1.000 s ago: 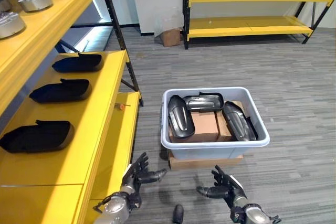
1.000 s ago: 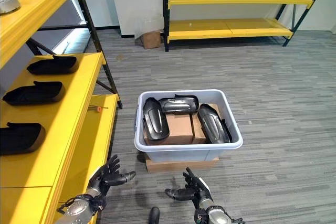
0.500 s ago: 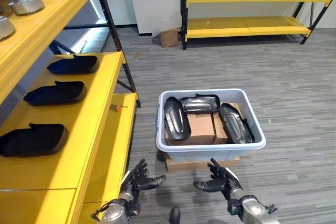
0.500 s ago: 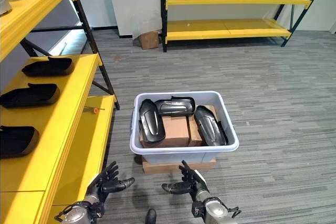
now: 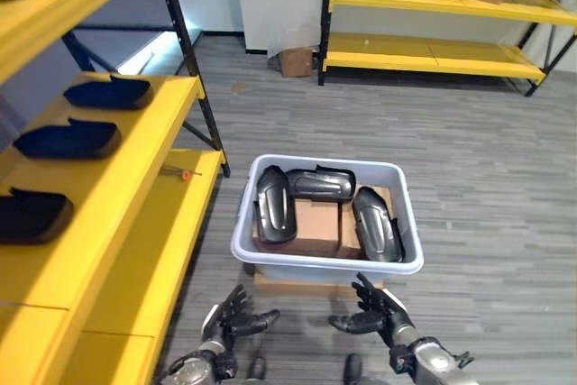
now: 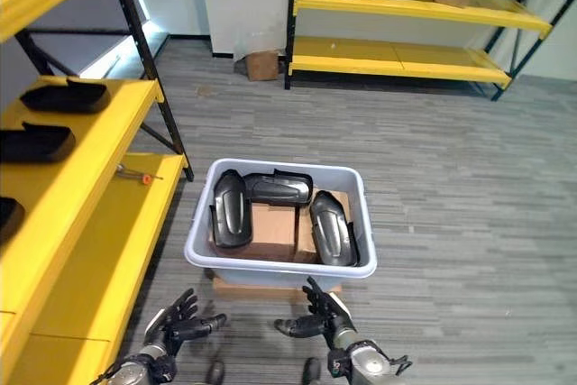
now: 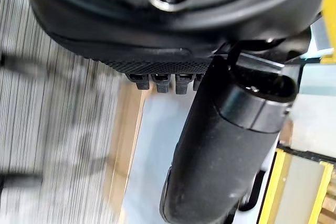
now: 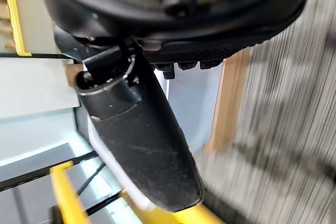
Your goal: Move parts from the plastic box to the shelf.
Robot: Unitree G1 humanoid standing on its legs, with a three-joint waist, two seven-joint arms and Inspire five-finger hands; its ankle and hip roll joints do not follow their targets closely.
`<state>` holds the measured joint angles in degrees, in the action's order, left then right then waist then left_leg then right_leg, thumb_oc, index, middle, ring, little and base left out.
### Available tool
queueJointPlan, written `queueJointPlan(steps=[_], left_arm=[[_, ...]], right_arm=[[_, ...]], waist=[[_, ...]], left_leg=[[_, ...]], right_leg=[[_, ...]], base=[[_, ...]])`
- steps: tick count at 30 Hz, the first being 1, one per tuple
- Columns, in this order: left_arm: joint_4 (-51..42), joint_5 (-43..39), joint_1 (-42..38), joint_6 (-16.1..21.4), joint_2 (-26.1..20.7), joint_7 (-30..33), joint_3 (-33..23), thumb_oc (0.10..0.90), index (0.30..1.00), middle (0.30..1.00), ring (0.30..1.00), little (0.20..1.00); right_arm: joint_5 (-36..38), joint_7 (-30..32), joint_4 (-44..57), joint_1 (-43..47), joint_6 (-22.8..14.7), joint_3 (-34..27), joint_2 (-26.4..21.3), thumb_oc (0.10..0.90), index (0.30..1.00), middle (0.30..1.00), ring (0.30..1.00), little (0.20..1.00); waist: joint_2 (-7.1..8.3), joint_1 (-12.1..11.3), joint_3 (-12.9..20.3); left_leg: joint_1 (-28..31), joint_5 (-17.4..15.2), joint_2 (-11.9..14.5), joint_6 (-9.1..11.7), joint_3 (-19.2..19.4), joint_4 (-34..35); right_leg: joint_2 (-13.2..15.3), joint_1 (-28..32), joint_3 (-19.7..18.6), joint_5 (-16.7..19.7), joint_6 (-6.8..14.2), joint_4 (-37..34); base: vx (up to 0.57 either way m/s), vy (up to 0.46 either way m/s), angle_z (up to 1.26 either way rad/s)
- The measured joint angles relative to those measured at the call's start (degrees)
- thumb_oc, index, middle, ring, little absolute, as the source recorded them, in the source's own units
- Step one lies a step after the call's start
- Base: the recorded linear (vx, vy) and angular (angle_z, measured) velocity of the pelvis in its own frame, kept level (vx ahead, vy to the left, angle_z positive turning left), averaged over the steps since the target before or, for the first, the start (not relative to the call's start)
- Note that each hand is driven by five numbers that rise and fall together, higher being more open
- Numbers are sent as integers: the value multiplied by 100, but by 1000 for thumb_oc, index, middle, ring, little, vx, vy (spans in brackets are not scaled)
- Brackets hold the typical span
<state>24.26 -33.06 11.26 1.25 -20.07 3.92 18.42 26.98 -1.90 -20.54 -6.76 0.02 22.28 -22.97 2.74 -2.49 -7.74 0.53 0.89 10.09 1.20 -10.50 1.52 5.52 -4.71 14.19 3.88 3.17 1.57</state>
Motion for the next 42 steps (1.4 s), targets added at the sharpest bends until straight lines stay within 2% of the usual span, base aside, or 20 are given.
queueJointPlan(steps=[1,2,4,5,9,11,13,19,22,23,26,27,28,29,32,36,42], left_arm=[[-8,-4,8,-1,89,-30,0,900,1000,1000,1000,1000],[-18,-10,8,0,132,-52,0,900,1000,1000,1000,1000],[-26,-30,1,-4,134,-80,-1,900,1000,1000,1000,1000],[-27,-35,-19,-3,133,-79,-8,900,1000,1000,1000,1000],[-45,-42,-161,2,128,-74,-25,900,1000,1000,1000,1000],[-57,-43,-174,10,120,-54,-56,900,1000,1000,1000,1000],[-59,-47,-130,10,77,-47,-63,900,1000,1000,1000,1000],[-79,-47,148,9,-87,-49,-99,900,1000,1000,1000,1000],[-302,-46,466,7,-222,-50,-215,900,1000,1000,1000,1000],[-316,-45,471,6,-242,-52,-232,900,1000,1000,1000,1000],[-455,-43,456,12,-242,-93,-243,900,1000,1000,1000,1000],[-507,-42,445,13,-244,-97,-254,900,1000,1000,1000,1000],[-525,-41,403,17,-252,-97,-263,900,1000,1000,1000,1000],[-551,-41,347,21,-254,-97,-275,900,1000,1000,1000,1000],[-672,-41,199,52,-284,-94,-284,900,1000,1000,1000,1000],[-685,-41,91,62,-295,-87,-263,900,1000,1000,1000,1000],[-758,-48,-189,128,-380,-41,-217,900,1000,1000,1000,1000]], right_arm=[[6,71,-3,-1,-2,-124,-116,900,1000,1000,1000,1000],[8,119,-3,12,-4,-200,-165,900,1000,1000,1000,1000],[12,146,-3,47,-37,-275,-232,900,1000,1000,1000,1000],[18,169,-3,45,-40,-283,-241,900,1000,1000,1000,1000],[25,168,-4,3,-67,-253,-216,900,1000,1000,1000,1000],[25,140,-5,-1,-66,-138,-209,900,1000,1000,1000,1000],[26,112,-4,1,-66,-103,-206,900,1000,1000,1000,1000],[26,98,222,-35,-45,-101,-258,900,1000,1000,1000,1000],[27,36,1283,-266,-100,-156,-556,900,1000,1000,1000,1000],[32,39,1659,-289,-179,-323,-589,900,1000,1000,1000,1000],[8,62,2406,-194,-257,-672,-877,900,1000,1000,1000,1000],[-25,88,2720,-139,-454,-981,-972,900,1000,1000,1000,1000],[-361,302,2831,41,-629,-1299,-988,900,1000,1000,1000,1000],[-536,406,2936,149,-634,-1463,-1029,900,1000,1000,1000,1000],[-901,673,3089,520,-826,-1760,-1149,900,1000,1000,1000,1000],[-897,755,3213,772,-873,-1738,-1325,900,1000,1000,1000,1000],[-882,1023,3108,1821,-873,-1453,-1407,900,1000,1000,1000,1000]], waist=[[-60,126,12],[-84,138,18],[-90,178,18],[-105,244,22],[-262,243,40],[-385,238,89],[-458,225,104],[-392,224,99],[-313,228,90],[-239,249,74],[-154,226,10],[-111,236,-35],[-54,246,-76],[-37,240,-159],[-45,240,-435],[-115,238,-587],[-134,200,-1138]], left_leg=[[-16,30,134,26,73,78],[7,89,224,113,83,146],[63,224,351,321,71,212],[72,260,361,377,74,214],[48,268,386,462,74,297],[47,167,384,582,73,298],[48,0,358,609,73,301],[-14,-12,98,601,88,323],[-107,7,56,587,226,302],[-160,16,26,599,245,302],[-358,60,-22,592,347,300],[-407,78,-24,594,374,301],[-446,90,-35,609,383,301],[-469,96,-35,608,388,301],[-582,127,-40,613,373,301],[-768,178,-29,633,337,298],[-998,265,-32,704,286,277]], right_leg=[[-128,24,83,-8,-59,-42],[-231,27,96,43,-145,-62],[-378,81,59,70,-184,-206],[-399,136,76,75,-192,-261],[-422,128,97,54,-158,-305],[-412,121,93,73,-125,-307],[-374,109,88,94,-92,-299],[-65,-62,-9,91,22,-187],[-41,-227,-140,177,97,-164],[-38,-313,-183,208,81,-156],[-11,-553,-278,291,98,-174],[-2,-597,-292,343,99,-220],[-7,-625,-294,363,90,-263],[-8,-646,-300,382,100,-277],[-17,-728,-300,433,102,-310],[-27,-889,-265,455,76,-312],[-28,-1073,-231,562,13,-309]], base=[[59,-85,25],[45,-51,-4],[33,-22,-24],[35,-11,-1],[23,22,9],[30,70,4],[28,78,0],[-3,58,-2],[-70,52,-20],[-137,77,-19],[-77,32,-16],[-121,26,-13],[-140,31,-8],[-83,16,-3],[-73,3,1],[-42,-10,3],[-68,-23,4]])
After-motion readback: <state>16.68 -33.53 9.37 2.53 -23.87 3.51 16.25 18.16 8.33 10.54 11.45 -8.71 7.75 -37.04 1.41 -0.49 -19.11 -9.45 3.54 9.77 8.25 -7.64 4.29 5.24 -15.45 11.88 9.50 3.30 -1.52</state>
